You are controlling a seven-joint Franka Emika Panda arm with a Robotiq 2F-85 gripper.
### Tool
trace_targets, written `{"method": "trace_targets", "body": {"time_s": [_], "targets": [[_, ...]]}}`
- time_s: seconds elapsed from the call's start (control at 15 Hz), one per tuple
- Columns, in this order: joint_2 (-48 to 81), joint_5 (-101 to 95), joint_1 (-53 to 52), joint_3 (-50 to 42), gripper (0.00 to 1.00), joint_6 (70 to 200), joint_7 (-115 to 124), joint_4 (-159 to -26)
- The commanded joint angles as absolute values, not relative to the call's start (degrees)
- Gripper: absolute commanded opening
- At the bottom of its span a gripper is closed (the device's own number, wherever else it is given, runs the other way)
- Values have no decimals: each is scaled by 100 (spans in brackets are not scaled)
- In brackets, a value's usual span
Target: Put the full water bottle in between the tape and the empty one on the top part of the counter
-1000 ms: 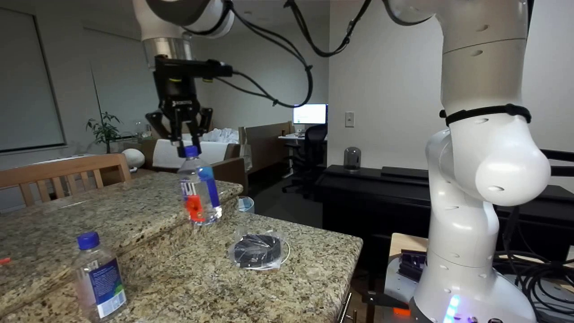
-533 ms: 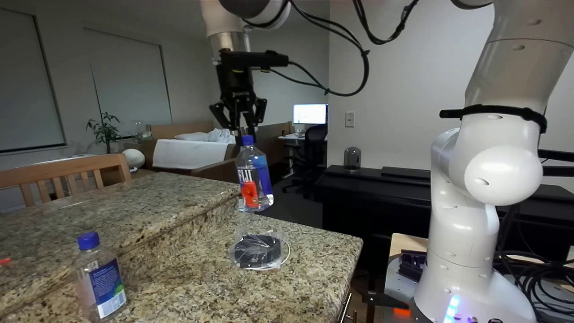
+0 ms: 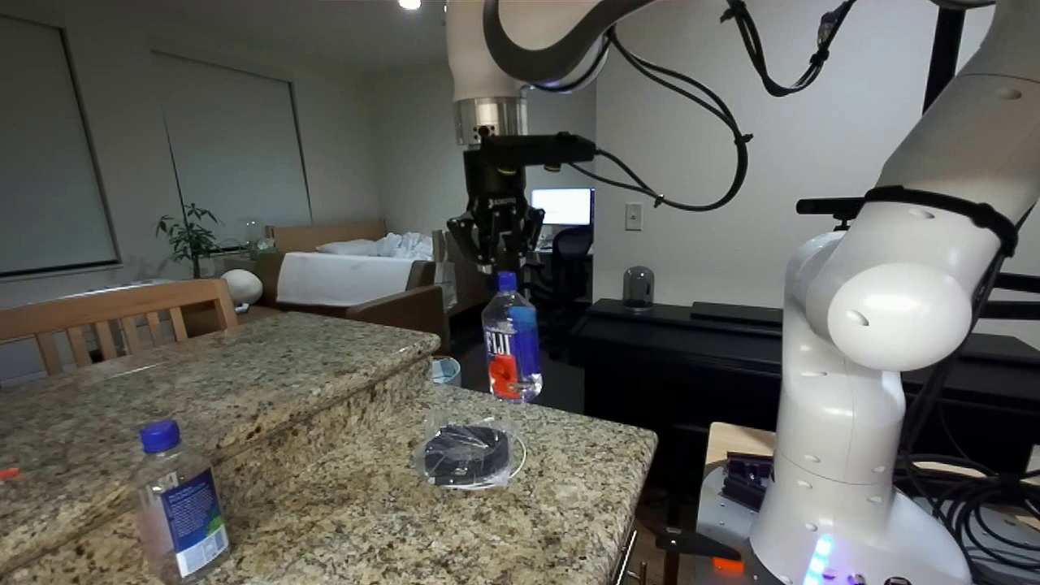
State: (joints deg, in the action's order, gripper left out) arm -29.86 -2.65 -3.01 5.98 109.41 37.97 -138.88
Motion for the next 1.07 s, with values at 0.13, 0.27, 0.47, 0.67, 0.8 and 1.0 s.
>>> {"method": "trace_targets", "body": {"time_s": [0.13,0.27,0.47,0.67,0.8,1.0], "targets": [[-3136,-235,-132,890,14,11112,3918,-13992],[-3030,-373,-105,1086,14,11463,4122,-14112],[-2620,-544,18,1308,14,11973,4545,-14104],[-2166,-799,138,1353,14,12230,4896,-14010],[-1942,-850,160,1248,14,12364,4983,-14016],[-1655,-794,169,1087,14,12555,4991,-14039]]}}
